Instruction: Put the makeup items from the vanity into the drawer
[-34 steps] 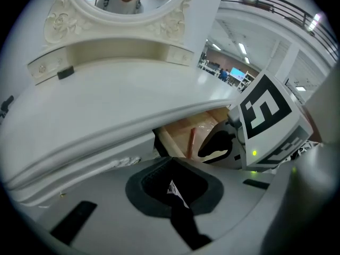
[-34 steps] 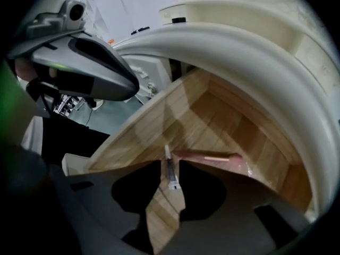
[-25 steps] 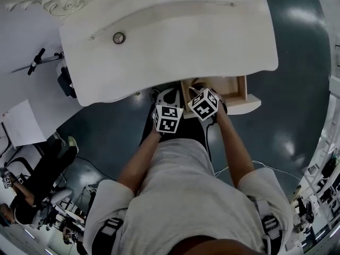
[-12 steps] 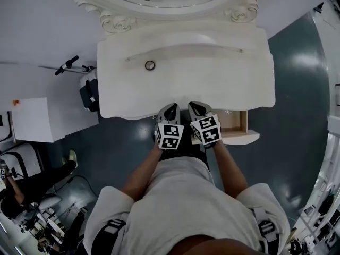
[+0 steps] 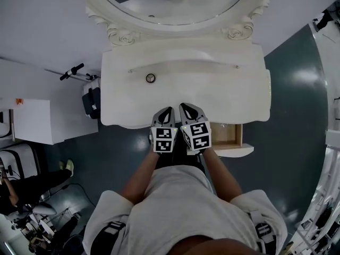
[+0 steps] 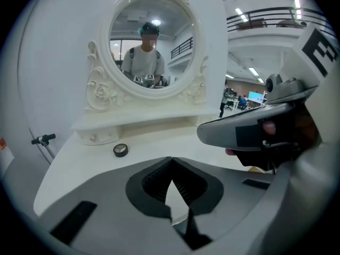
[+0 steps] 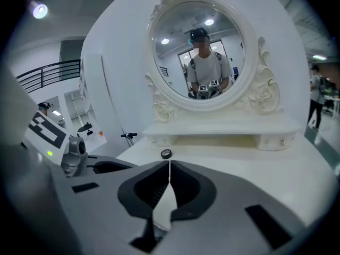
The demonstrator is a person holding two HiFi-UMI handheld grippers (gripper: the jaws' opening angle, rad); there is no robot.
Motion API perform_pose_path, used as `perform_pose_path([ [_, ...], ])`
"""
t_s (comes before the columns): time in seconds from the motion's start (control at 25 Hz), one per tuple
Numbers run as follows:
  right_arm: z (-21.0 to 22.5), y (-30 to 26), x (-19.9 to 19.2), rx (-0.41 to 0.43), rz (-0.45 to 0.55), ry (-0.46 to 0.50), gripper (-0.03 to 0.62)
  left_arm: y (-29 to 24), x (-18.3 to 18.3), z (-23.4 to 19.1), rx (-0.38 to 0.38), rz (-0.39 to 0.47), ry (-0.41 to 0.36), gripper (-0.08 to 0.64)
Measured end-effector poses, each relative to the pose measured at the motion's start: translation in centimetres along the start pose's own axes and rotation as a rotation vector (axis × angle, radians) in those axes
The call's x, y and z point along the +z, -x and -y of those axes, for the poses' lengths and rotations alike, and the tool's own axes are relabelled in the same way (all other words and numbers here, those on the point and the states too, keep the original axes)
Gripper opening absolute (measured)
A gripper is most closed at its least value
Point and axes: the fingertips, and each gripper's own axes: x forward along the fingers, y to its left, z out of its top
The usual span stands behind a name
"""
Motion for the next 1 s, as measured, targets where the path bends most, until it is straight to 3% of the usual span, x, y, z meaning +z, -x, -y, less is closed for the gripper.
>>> perform_pose_path([
  [0.32, 0.0, -1.3, 1.4, 0.005, 0.016, -0.011, 0.018, -0.3, 1.6, -4.1, 0.047, 0.033, 0.074, 0.006],
  [0.64, 0.9, -3.3, 2.9, -0.093, 0.045, -0.055, 0.018, -3.4, 4.1, -6.6, -0.024, 0.029, -0.017, 0.006],
  [1.0, 0.5, -6.1, 2.7, -0.183, 0.054, -0.138, 0.018, -5.6, 4.0, -9.6, -0.098, -0.015, -0.093, 0.006],
])
